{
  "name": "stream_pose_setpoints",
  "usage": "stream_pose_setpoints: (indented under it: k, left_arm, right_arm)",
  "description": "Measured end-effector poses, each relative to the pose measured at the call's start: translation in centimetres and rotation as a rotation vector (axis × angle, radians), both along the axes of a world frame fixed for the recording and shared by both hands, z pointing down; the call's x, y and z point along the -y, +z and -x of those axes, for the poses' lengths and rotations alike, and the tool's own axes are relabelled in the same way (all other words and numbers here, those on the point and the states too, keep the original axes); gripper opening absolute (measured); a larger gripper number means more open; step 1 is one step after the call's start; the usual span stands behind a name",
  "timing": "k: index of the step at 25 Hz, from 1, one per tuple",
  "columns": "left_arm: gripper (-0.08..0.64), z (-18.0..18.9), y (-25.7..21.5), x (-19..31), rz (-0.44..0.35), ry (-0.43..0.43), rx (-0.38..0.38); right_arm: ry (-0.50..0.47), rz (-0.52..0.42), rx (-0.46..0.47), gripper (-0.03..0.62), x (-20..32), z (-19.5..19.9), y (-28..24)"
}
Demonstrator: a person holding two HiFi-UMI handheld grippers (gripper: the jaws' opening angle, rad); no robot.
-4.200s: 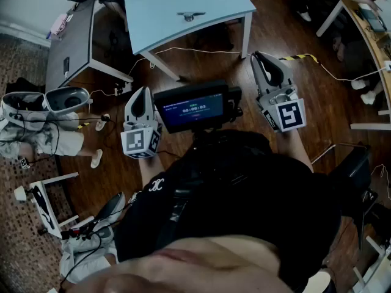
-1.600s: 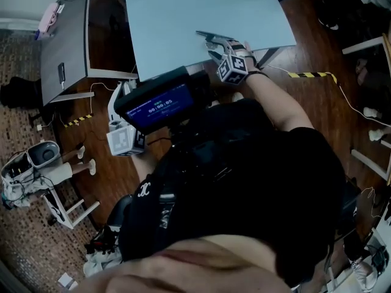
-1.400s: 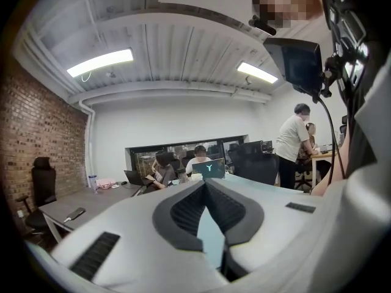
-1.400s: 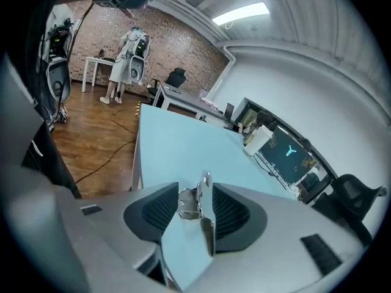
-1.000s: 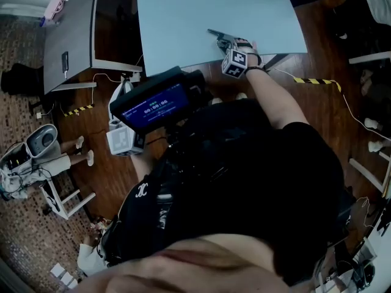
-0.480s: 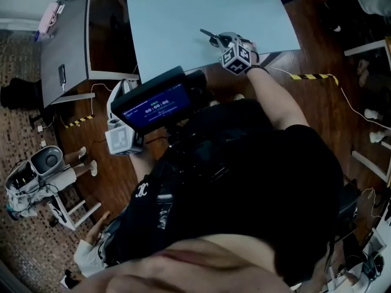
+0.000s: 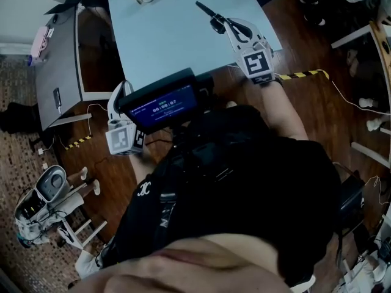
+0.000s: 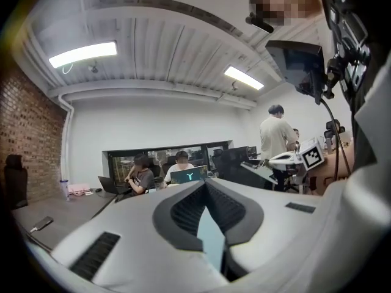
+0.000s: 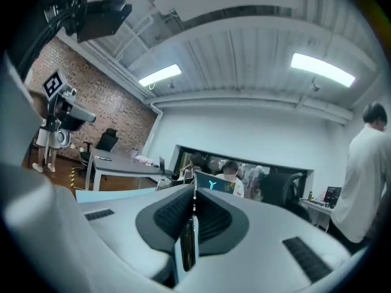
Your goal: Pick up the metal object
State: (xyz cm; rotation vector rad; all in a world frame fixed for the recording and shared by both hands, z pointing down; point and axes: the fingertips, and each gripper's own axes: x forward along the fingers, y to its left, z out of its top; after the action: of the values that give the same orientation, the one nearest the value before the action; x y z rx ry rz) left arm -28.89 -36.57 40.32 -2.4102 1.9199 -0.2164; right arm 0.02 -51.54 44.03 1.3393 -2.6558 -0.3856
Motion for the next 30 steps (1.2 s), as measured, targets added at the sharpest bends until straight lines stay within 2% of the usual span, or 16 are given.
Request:
stream_pose_setpoints:
  k: [3,6,9,12,16,18,21,23,27,30]
  left_arm:
    - [0.002,-0.2,-0.2,0.7,-0.014,0.008,-0.001]
    - [0.002,-2.1,-0.7,1.4,-0.053,-0.011,-0.005]
    - [0.002,-5.3,0.1,1.9,-0.047,-0.016,-0.024]
    - [0.002,-7.5,1.1,2.0,-0.023,0.015,-0.034]
    - [0.002,-11.4,0.0,-0.9,-0.070,0.073,-0.024]
    - [0.002,-12.1,-1.2,-3.3,-0.104,0.092,-0.021]
    - [0.002,-10.9,-1.8,-8.4,-0.124,0.108,-0.015]
    - [0.002,-8.9,-0.9,-13.0,-0.110,0.108,-0.022]
    - [0.002,-5.3,0.6,-23.4,-0.083,0.112,-0.022]
    - [0.002,-4.1,0.6,-30.1,-0.071,0.111,-0.027]
  right_arm:
    - [0.043,-0.084,0.080,-0.015,-2.6,-2.9,-5.0]
    - [0.091,-0.138,0.104,-0.015,-5.2,-7.8,-7.8]
    - [0.116,-0.141,0.095,-0.017,-7.2,-13.1,-8.4]
    - [0.135,-0.147,0.082,-0.015,-9.6,-16.1,-9.0]
    - [0.160,-0.183,0.130,-0.015,-16.2,-19.4,-10.1]
    - [0.162,-0.193,0.146,-0.015,-19.9,-19.7,-10.4]
    - [0.159,-0.192,0.153,-0.015,-25.6,-18.2,-10.5]
    - [0.164,-0.184,0.177,-0.017,-30.0,-16.5,-10.4]
    - [0.162,-0.239,0.198,-0.015,-40.1,-13.1,-10.7]
    - [0.170,-0.209,0.213,-0.017,-47.0,-12.1,-10.3]
